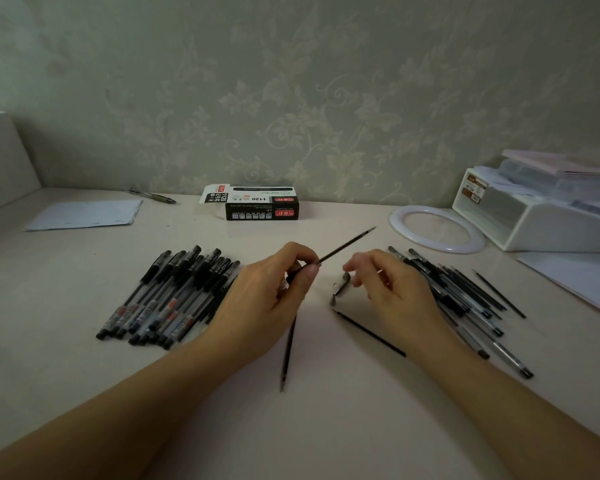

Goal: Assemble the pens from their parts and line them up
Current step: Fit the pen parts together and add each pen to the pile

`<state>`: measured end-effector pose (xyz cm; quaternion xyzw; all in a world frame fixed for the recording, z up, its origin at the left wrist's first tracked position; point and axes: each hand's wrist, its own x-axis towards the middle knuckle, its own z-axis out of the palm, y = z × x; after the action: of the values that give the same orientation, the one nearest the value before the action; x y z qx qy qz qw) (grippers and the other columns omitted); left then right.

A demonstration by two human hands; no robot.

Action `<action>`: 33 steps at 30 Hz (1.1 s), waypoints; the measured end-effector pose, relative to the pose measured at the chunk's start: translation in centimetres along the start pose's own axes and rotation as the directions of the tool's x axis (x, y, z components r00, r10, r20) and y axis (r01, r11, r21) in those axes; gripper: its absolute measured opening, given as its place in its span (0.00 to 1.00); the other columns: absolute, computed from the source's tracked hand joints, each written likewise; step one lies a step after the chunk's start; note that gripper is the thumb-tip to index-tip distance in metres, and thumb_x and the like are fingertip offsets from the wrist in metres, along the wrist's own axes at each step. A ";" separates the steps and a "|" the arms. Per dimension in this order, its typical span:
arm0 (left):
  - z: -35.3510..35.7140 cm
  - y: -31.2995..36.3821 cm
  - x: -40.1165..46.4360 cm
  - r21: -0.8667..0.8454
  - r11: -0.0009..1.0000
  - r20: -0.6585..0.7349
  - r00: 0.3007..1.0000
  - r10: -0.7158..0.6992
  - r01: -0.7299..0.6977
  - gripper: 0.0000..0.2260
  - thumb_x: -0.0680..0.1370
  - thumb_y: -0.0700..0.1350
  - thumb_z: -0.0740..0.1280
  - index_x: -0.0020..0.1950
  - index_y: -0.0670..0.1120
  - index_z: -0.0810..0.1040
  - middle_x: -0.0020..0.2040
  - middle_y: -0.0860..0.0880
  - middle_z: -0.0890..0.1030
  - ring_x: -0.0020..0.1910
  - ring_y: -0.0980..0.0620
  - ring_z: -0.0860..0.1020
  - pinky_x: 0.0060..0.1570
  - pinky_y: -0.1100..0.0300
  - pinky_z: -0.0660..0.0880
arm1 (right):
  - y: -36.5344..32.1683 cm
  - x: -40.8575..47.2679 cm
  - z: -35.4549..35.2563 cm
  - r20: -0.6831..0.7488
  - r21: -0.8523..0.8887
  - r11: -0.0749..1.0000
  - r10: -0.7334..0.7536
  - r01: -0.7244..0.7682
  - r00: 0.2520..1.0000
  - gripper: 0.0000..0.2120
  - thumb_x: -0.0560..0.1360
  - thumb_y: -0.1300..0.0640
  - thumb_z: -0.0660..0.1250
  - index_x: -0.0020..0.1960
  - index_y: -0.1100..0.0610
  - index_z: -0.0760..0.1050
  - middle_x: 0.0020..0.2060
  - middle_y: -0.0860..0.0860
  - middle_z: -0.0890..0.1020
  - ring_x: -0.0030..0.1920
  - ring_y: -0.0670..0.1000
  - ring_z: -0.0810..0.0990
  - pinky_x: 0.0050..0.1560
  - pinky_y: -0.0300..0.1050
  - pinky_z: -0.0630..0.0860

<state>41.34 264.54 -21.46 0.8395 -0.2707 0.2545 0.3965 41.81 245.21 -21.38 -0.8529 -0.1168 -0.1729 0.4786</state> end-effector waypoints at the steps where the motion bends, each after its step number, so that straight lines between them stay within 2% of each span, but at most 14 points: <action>1: 0.0 0.0 0.0 0.001 1.000 -0.007 1.000 0.000 0.000 0.05 0.81 0.50 0.59 0.52 0.53 0.73 0.34 0.54 0.76 0.26 0.51 0.70 0.27 0.61 0.66 | 0.2 0.1 0.0 0.012 -0.074 0.996 -0.055 0.055 0.998 0.06 0.78 0.49 0.67 0.46 0.49 0.81 0.39 0.40 0.81 0.38 0.42 0.75 0.39 0.28 0.68; 2: 0.0 0.0 0.0 -0.001 1.000 -0.015 1.000 0.001 -0.001 0.04 0.81 0.49 0.60 0.52 0.52 0.73 0.33 0.54 0.75 0.26 0.52 0.70 0.26 0.64 0.65 | 0.3 0.1 0.1 0.045 -0.146 0.983 -0.110 0.115 0.993 0.02 0.76 0.53 0.70 0.46 0.50 0.82 0.39 0.42 0.80 0.38 0.44 0.76 0.39 0.28 0.68; 4: 0.0 0.1 0.1 -0.017 1.000 -0.040 0.999 -0.003 0.002 0.04 0.81 0.47 0.60 0.53 0.50 0.73 0.33 0.55 0.75 0.26 0.54 0.70 0.27 0.68 0.64 | 0.5 0.1 0.3 0.127 -0.238 0.950 -0.174 0.201 0.976 0.04 0.73 0.53 0.73 0.48 0.49 0.83 0.40 0.43 0.79 0.39 0.45 0.75 0.40 0.29 0.69; 8: 0.0 0.0 0.1 -0.049 0.998 -0.093 0.995 -0.031 0.026 0.04 0.81 0.46 0.61 0.55 0.49 0.73 0.33 0.54 0.76 0.24 0.55 0.69 0.27 0.70 0.62 | 0.7 0.2 0.9 0.174 -0.297 0.932 -0.160 0.207 0.972 0.07 0.72 0.49 0.74 0.48 0.49 0.84 0.39 0.43 0.79 0.37 0.44 0.75 0.41 0.33 0.71; 10: 0.0 -0.2 0.1 -0.038 0.999 -0.056 0.998 -0.032 0.030 0.04 0.81 0.47 0.61 0.55 0.52 0.72 0.34 0.54 0.75 0.25 0.54 0.70 0.27 0.67 0.63 | 1.0 0.4 0.9 0.181 -0.303 0.930 -0.157 0.207 0.971 0.04 0.72 0.51 0.74 0.45 0.50 0.84 0.38 0.44 0.79 0.36 0.43 0.75 0.41 0.35 0.71; 13: 0.1 -0.5 -0.1 0.064 0.998 0.043 0.999 -0.022 0.019 0.07 0.81 0.50 0.59 0.59 0.56 0.71 0.34 0.57 0.74 0.29 0.58 0.72 0.29 0.66 0.63 | 1.1 0.4 0.7 0.175 -0.302 0.934 -0.141 0.189 0.974 0.01 0.73 0.54 0.74 0.44 0.51 0.84 0.37 0.44 0.79 0.36 0.43 0.76 0.40 0.32 0.70; 16: 0.4 -0.7 -0.3 0.215 0.977 0.147 0.988 -0.040 0.008 0.09 0.82 0.53 0.57 0.61 0.61 0.70 0.37 0.63 0.73 0.34 0.63 0.72 0.32 0.64 0.65 | 1.1 0.4 0.5 0.075 -0.205 0.966 -0.145 0.158 0.986 0.02 0.73 0.56 0.73 0.41 0.52 0.83 0.35 0.44 0.82 0.36 0.44 0.77 0.39 0.31 0.69; 18: 0.4 -0.9 -0.3 0.257 0.966 0.160 0.985 -0.058 0.015 0.09 0.82 0.53 0.56 0.60 0.61 0.71 0.42 0.63 0.75 0.35 0.62 0.72 0.33 0.62 0.69 | 0.9 0.6 0.4 -0.048 -0.047 0.991 -0.127 0.125 0.991 0.03 0.74 0.56 0.73 0.41 0.51 0.82 0.35 0.43 0.83 0.37 0.44 0.79 0.39 0.31 0.72; 20: 0.3 -0.9 -0.2 0.248 0.969 0.154 0.987 -0.054 0.015 0.09 0.82 0.53 0.56 0.59 0.61 0.72 0.44 0.64 0.75 0.36 0.63 0.73 0.34 0.63 0.70 | 0.7 0.7 0.3 -0.089 0.125 0.989 -0.072 0.083 0.993 0.03 0.74 0.56 0.73 0.42 0.48 0.82 0.36 0.44 0.84 0.39 0.45 0.82 0.43 0.34 0.76; 24: 0.2 -0.5 -0.2 0.202 0.979 0.180 0.984 -0.002 -0.035 0.09 0.82 0.53 0.57 0.59 0.61 0.72 0.42 0.65 0.74 0.37 0.65 0.73 0.33 0.66 0.67 | 0.6 0.5 0.6 0.043 0.287 0.955 -0.086 0.070 0.995 0.05 0.75 0.58 0.72 0.44 0.48 0.82 0.38 0.47 0.85 0.40 0.46 0.84 0.44 0.34 0.77; 30: 0.1 -0.4 -0.1 0.143 0.988 0.195 0.981 0.022 -0.051 0.06 0.81 0.50 0.59 0.55 0.58 0.74 0.37 0.69 0.73 0.35 0.66 0.72 0.30 0.65 0.61 | 0.6 0.4 0.7 0.105 0.274 0.957 -0.130 0.097 0.986 0.06 0.74 0.59 0.73 0.46 0.48 0.82 0.40 0.47 0.86 0.42 0.48 0.85 0.47 0.42 0.81; 33: 0.1 -0.4 -0.1 0.170 0.984 0.169 0.986 0.017 -0.046 0.04 0.80 0.51 0.61 0.53 0.56 0.74 0.34 0.66 0.72 0.33 0.66 0.72 0.29 0.66 0.60 | 0.4 0.3 0.6 0.135 0.278 0.957 -0.128 0.086 0.983 0.07 0.73 0.60 0.74 0.47 0.48 0.83 0.42 0.46 0.86 0.45 0.48 0.85 0.50 0.44 0.81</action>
<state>41.56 264.72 -21.85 0.8847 -0.2929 0.2123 0.2939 42.29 245.58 -21.86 -0.7823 -0.2216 -0.1157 0.5705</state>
